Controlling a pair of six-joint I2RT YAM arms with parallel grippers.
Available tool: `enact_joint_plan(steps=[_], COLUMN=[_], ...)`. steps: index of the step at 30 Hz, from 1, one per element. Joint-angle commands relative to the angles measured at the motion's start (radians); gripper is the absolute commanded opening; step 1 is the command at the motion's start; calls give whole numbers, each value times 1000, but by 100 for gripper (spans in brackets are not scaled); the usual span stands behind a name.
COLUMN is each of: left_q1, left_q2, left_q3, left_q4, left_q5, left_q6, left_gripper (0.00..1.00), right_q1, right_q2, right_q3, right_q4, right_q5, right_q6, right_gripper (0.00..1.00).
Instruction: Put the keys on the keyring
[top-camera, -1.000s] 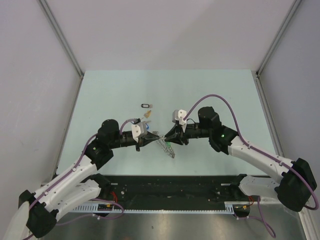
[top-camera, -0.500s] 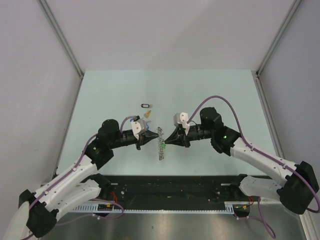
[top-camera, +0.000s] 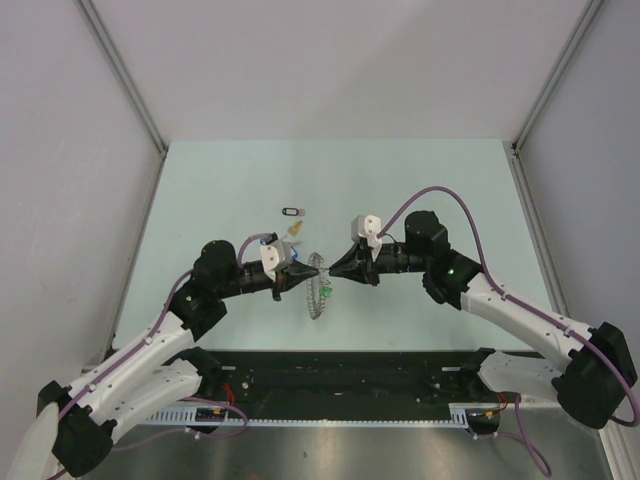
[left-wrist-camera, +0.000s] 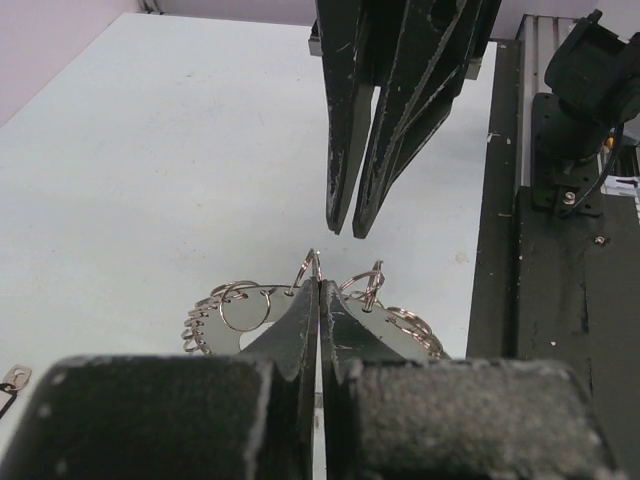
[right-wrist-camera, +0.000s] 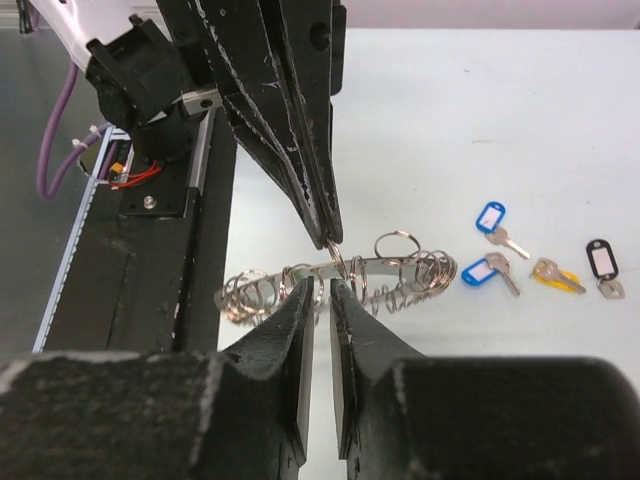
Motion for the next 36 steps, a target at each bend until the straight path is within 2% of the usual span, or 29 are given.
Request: enact_joint_plan(steps=[1,13,23,26,30,33,36], left_q1=[-4,-4,-4,-4,-4,-4,-5], left_q2=[-25,-32,-29,-25,-28,-32,-37], left_q3=[-3,-6,-6,-5,-3,-5,-8], left_q4=[73,87,92,90,88,88,90], left_q5=[28,50,83,86,83,74,59], left_q6=[-20,-23,-24,-23,-21,-20,-21], left_gripper=[0,0,0,0,0,0,0], right_q1=[3,1,1,3,3,1,3], right_q2=[29,81,91,89,89,87,86], right_q3=[10,11,11,11,10,11,11], right_q4=[85,105,141,156,161,148,121], right_q5=[-43,-28,-71,-92,-108,-114,-114], right_q6=[34,54,59,62,62,58,44], right_gripper=[15,16,32,33,27,18,12])
